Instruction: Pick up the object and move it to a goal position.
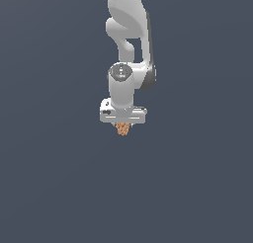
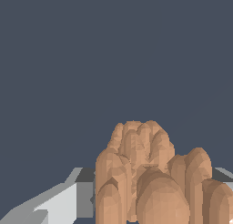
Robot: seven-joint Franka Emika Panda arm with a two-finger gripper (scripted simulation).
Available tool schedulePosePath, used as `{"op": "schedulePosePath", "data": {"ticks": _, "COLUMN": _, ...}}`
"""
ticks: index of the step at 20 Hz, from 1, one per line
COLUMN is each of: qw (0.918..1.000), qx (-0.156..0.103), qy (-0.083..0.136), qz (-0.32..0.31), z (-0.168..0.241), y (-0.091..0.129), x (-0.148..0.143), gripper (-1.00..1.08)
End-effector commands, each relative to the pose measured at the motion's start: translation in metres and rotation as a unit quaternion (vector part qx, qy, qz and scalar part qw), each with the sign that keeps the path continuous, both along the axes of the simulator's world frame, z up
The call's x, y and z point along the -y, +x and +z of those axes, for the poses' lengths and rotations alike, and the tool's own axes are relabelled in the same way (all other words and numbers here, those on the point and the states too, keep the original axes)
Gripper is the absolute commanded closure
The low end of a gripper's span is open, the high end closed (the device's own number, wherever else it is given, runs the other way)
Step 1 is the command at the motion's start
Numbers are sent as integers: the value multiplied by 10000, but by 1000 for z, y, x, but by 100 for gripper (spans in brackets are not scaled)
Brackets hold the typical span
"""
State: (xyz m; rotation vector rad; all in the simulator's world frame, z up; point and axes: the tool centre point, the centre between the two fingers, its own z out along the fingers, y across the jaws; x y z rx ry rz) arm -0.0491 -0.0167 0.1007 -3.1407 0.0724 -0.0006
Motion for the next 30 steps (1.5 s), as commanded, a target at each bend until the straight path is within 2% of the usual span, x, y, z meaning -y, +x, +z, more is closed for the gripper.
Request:
{"op": "schedulePosePath", "data": {"ticks": 1, "qw": 10000, "qx": 5, "qy": 0, "qz": -1, "z": 19, "y": -1, "x": 4, "gripper": 108}}
{"op": "schedulePosePath", "data": {"ticks": 17, "qw": 10000, "qx": 0, "qy": 3, "qz": -2, "z": 166, "y": -10, "x": 32, "gripper": 108}}
{"op": "schedulePosePath", "data": {"ticks": 23, "qw": 10000, "qx": 0, "qy": 3, "qz": -2, "z": 195, "y": -11, "x": 38, "gripper": 108}}
{"op": "schedulePosePath", "data": {"ticks": 30, "qw": 10000, "qx": -2, "qy": 0, "qz": -2, "z": 203, "y": -10, "x": 40, "gripper": 108}}
